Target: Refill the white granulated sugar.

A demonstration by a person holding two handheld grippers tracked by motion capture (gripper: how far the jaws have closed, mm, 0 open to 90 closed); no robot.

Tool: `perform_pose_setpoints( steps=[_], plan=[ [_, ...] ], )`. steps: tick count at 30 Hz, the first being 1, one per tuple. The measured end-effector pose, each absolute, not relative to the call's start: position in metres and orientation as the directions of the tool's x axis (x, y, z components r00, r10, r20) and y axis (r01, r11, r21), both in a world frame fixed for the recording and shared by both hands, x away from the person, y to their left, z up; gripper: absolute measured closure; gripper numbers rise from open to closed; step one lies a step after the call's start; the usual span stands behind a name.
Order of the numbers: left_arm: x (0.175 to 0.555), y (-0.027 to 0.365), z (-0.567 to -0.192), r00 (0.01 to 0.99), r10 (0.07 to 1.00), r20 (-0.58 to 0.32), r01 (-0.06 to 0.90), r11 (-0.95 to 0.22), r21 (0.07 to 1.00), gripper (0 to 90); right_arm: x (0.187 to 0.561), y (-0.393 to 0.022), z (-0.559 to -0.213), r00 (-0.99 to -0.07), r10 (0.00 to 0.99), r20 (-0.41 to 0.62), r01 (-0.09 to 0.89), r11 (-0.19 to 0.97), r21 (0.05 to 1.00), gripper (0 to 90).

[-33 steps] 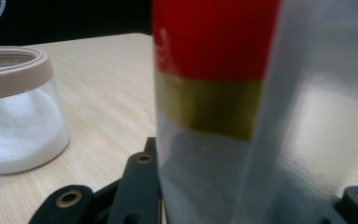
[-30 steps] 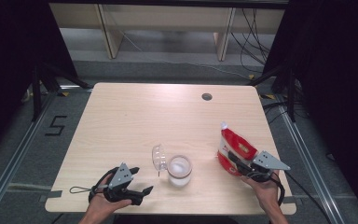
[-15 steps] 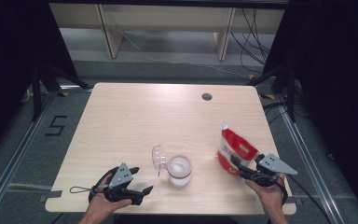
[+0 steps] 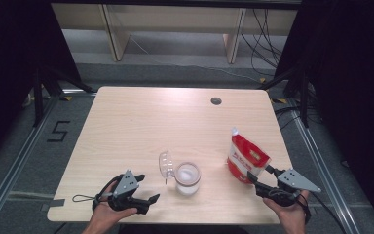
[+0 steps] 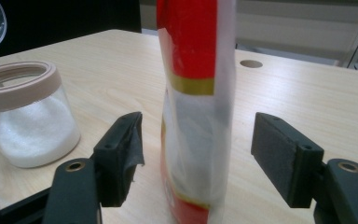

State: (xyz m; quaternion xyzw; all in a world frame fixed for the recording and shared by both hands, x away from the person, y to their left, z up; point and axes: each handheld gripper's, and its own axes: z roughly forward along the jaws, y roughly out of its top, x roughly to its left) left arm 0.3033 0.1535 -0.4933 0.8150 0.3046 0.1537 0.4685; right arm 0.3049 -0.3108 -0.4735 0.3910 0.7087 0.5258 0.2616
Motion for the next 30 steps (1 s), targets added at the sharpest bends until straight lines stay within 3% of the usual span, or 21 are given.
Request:
perform_pose_setpoints(
  steps=[7, 9, 11, 13, 15, 21, 30],
  plan=[
    [0.304, 0.156, -0.492, 0.77, 0.638, -0.013, 0.353, -0.409, 0.841, 17.0, 0.295, -0.313, -0.472, -0.536, 0.844, 0.026, 0.297, 0.16, 0.941, 33.0],
    [0.304, 0.155, -0.493, 0.77, 0.637, -0.03, 0.359, -0.393, 0.847, 17.1, 0.292, -0.311, -0.473, -0.525, 0.849, 0.065, 0.32, 0.126, 0.939, 33.0],
    [0.304, 0.155, -0.492, 0.769, 0.638, -0.032, 0.36, -0.392, 0.847, 17.1, 0.292, -0.311, -0.474, -0.545, 0.838, 0.036, 0.288, 0.147, 0.946, 32.9],
    [0.303, 0.154, -0.493, 0.764, 0.643, -0.042, 0.364, -0.377, 0.852, 17.0, 0.287, -0.309, -0.473, -0.526, 0.848, 0.067, 0.33, 0.131, 0.935, 32.5],
    [0.304, 0.156, -0.492, 0.772, 0.635, -0.019, 0.358, -0.409, 0.839, 17.1, 0.289, -0.312, -0.473, -0.548, 0.837, 0.003, 0.27, 0.174, 0.947, 32.2],
    [0.303, 0.153, -0.492, 0.754, 0.653, -0.069, 0.387, -0.357, 0.85, 17.0, 0.283, -0.31, -0.474, -0.538, 0.842, 0.032, 0.313, 0.164, 0.936, 30.3],
    [0.305, 0.154, -0.49, 0.768, 0.639, -0.043, 0.369, -0.386, 0.846, 17.0, 0.283, -0.31, -0.48, -0.537, 0.843, 0.026, 0.358, 0.2, 0.912, 16.5]
  ],
)
